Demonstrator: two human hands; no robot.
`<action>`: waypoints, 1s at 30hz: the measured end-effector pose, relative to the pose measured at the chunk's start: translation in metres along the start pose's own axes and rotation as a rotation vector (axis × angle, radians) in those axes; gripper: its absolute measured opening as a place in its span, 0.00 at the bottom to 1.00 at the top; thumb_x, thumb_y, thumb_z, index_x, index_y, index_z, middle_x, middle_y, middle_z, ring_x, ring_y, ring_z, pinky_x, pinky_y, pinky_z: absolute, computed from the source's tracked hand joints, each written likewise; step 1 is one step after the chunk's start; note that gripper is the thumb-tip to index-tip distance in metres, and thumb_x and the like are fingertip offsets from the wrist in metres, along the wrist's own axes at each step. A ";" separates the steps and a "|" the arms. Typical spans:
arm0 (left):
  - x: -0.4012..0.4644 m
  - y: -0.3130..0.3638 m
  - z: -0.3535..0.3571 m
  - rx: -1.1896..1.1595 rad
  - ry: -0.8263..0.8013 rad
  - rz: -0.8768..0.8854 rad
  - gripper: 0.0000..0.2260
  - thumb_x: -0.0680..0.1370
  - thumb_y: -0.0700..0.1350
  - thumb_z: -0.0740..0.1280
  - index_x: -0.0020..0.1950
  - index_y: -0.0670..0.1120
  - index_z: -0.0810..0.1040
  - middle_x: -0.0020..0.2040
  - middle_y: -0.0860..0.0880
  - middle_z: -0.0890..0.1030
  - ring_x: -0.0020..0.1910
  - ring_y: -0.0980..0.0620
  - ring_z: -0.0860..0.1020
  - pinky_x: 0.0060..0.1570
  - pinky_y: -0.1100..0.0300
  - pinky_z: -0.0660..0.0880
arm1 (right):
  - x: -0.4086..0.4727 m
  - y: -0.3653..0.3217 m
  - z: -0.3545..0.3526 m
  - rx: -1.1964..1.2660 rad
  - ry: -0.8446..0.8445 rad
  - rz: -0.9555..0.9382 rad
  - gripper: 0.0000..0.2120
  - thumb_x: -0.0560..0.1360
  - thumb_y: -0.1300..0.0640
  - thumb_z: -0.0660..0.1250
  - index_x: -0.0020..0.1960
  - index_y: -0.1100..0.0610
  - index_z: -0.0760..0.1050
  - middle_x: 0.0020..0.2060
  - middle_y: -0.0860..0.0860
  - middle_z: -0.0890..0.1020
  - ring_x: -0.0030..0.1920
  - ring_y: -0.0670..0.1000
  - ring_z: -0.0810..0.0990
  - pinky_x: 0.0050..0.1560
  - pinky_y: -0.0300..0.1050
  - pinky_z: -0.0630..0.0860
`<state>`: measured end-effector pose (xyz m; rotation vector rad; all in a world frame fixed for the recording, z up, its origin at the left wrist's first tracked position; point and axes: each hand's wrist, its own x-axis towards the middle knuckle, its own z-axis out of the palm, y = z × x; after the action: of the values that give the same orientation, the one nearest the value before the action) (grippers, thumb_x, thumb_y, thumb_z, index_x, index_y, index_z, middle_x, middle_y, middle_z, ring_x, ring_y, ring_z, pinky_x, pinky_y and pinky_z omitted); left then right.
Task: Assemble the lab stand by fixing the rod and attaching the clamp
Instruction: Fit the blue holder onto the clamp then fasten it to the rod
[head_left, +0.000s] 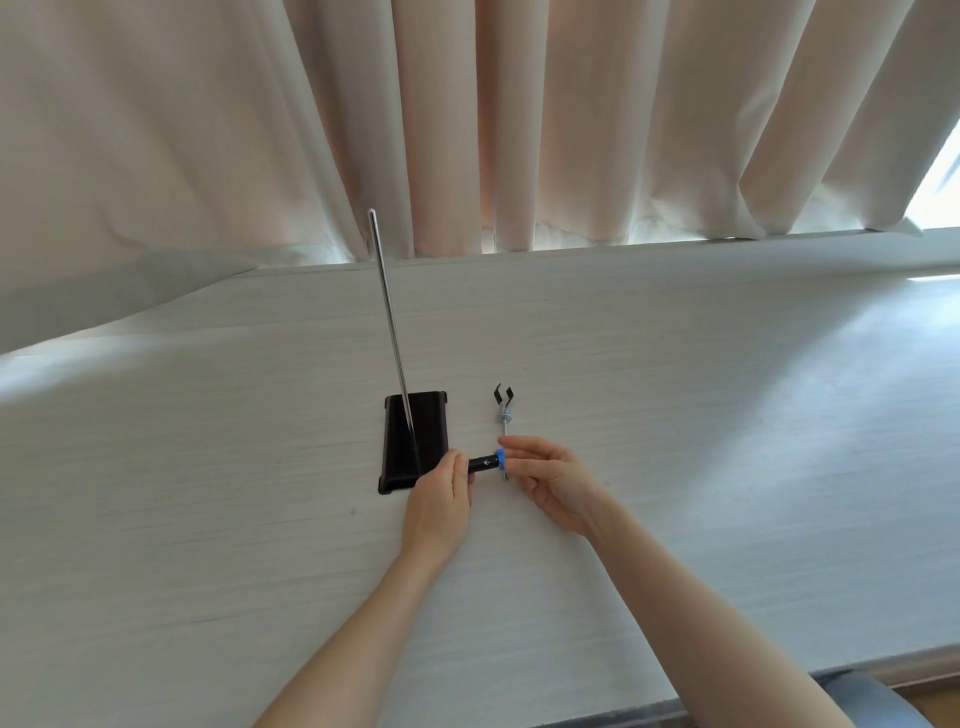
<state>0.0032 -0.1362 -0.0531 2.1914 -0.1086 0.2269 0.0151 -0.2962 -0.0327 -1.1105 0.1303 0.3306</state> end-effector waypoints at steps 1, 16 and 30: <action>0.000 0.000 0.000 0.002 0.002 0.000 0.15 0.81 0.47 0.51 0.33 0.52 0.64 0.27 0.54 0.71 0.27 0.54 0.69 0.33 0.54 0.68 | -0.001 0.000 0.000 -0.009 0.011 0.007 0.13 0.70 0.75 0.65 0.43 0.61 0.82 0.35 0.54 0.80 0.27 0.45 0.74 0.29 0.32 0.72; -0.001 -0.003 0.000 0.027 0.003 0.014 0.15 0.80 0.49 0.50 0.34 0.51 0.65 0.27 0.52 0.72 0.28 0.51 0.72 0.31 0.53 0.68 | -0.003 -0.001 0.006 -0.132 0.034 -0.002 0.06 0.70 0.68 0.69 0.44 0.60 0.82 0.32 0.51 0.81 0.31 0.46 0.77 0.36 0.33 0.76; -0.002 0.000 0.000 0.008 0.016 0.012 0.16 0.80 0.49 0.50 0.36 0.48 0.67 0.27 0.53 0.73 0.27 0.52 0.72 0.32 0.53 0.70 | -0.007 -0.005 0.010 -0.031 0.015 -0.008 0.01 0.74 0.63 0.66 0.44 0.60 0.77 0.38 0.54 0.81 0.35 0.48 0.82 0.37 0.36 0.77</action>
<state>0.0015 -0.1356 -0.0535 2.1974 -0.1122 0.2526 0.0094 -0.2909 -0.0223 -1.1437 0.1340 0.3180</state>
